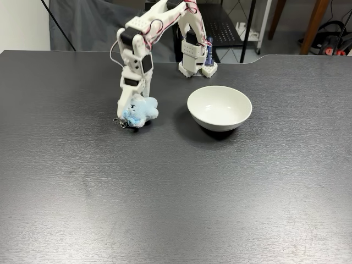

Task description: Grasp a skyblue doll and put it in the white bowl.

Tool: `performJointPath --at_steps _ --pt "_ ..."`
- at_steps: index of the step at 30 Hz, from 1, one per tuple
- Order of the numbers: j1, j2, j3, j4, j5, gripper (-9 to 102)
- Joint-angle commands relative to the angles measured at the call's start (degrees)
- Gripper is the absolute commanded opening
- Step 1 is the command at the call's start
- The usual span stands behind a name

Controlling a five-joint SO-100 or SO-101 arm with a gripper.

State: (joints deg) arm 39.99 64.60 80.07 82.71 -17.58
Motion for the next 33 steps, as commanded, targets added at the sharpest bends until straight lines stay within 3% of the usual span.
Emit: performJointPath --at_steps 1,19,23,30,33 --pt "-0.9 -1.8 -3.8 0.0 -0.4 72" --pt "-1.0 -6.1 -14.1 0.4 -0.4 70" --pt "-0.9 -6.1 -13.4 1.0 -0.4 53" --pt "-0.7 -5.8 -13.4 1.0 -0.4 -3" --pt "-0.4 -5.2 -13.6 1.0 -0.4 1"
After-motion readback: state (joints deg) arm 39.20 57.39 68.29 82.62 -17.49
